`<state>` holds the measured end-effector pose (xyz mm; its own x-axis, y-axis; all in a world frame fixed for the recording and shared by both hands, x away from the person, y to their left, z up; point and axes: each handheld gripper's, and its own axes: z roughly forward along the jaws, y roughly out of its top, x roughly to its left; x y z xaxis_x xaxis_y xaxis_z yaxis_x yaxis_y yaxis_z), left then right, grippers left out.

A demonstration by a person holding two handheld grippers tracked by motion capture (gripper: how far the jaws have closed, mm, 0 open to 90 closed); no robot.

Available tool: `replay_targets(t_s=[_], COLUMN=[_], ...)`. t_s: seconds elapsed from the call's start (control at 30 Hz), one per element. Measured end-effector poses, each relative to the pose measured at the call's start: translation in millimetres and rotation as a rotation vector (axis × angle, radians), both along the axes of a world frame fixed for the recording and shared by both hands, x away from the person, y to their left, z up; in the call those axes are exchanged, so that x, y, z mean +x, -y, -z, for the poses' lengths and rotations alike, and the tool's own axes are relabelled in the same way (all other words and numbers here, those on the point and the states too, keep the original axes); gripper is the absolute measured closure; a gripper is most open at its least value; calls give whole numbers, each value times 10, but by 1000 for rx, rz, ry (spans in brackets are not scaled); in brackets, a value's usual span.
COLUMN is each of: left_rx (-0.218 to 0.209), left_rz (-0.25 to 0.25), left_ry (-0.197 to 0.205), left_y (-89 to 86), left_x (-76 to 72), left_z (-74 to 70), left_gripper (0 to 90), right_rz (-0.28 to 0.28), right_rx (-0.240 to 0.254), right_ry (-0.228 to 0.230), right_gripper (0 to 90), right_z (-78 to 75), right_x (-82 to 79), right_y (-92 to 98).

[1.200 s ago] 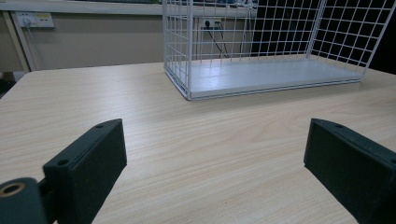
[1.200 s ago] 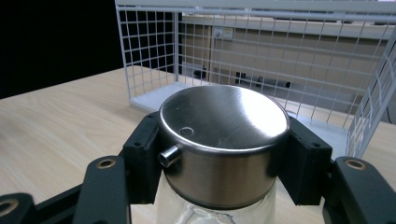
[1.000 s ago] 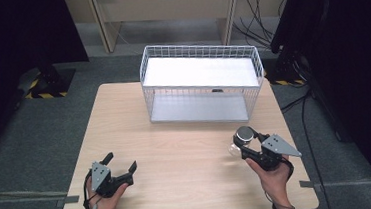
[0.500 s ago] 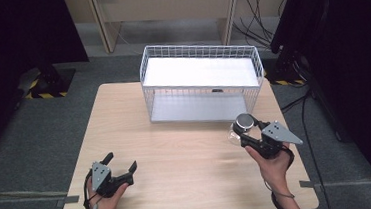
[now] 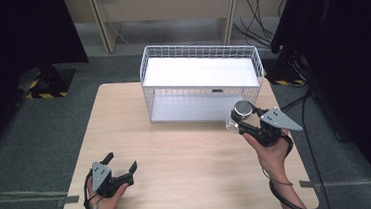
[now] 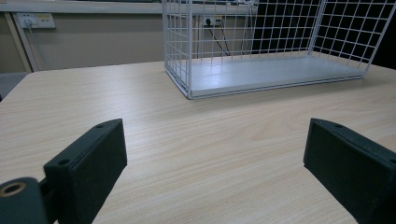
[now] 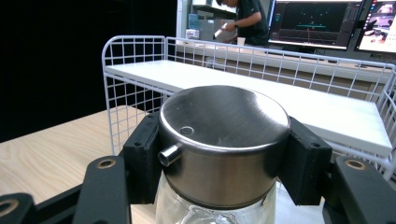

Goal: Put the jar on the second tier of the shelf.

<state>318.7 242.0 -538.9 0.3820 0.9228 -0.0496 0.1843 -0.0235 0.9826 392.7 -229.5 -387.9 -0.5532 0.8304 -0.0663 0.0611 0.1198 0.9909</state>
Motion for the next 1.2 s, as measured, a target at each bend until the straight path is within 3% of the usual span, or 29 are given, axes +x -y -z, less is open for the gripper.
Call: replay_targets(t_s=[0.83,1.2], left_rx=[0,3], left_rz=[1,2], left_ry=[1,1], left_y=[2,3], left_x=[0,0], left_z=[0,0], left_gripper=[57,57], right_rz=[26,40], right_rx=[7,-2], right_ry=[46,49], right_gripper=[403,402], right_z=[-433,-540], right_x=[278,344], right_y=[-132,-137])
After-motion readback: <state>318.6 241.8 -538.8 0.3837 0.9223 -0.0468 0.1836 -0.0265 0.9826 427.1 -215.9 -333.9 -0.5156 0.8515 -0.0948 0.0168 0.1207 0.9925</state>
